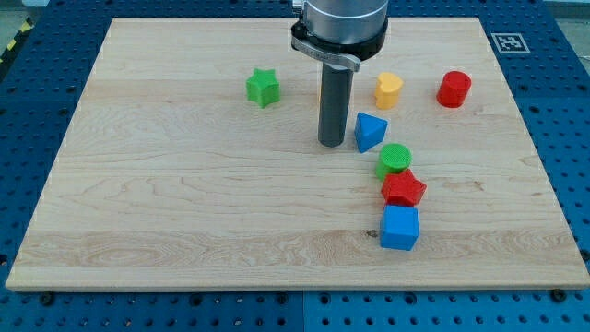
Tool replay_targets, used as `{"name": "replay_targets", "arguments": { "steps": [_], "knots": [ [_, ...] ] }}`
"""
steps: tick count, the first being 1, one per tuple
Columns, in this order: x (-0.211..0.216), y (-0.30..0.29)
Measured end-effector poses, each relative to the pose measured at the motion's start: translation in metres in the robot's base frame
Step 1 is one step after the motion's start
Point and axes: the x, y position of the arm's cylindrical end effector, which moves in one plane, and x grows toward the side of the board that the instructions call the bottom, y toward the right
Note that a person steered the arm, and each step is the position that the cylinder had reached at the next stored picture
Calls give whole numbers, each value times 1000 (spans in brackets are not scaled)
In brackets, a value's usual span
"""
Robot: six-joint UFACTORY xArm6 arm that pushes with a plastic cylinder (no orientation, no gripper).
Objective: Point your arm at the blue cube
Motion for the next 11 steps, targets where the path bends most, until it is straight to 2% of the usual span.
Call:
{"name": "replay_targets", "arguments": {
  "steps": [4,6,7,8,11],
  "knots": [
    [4,2],
    [74,-8],
    [134,-8],
    [176,6],
    [173,118]
  ]
}}
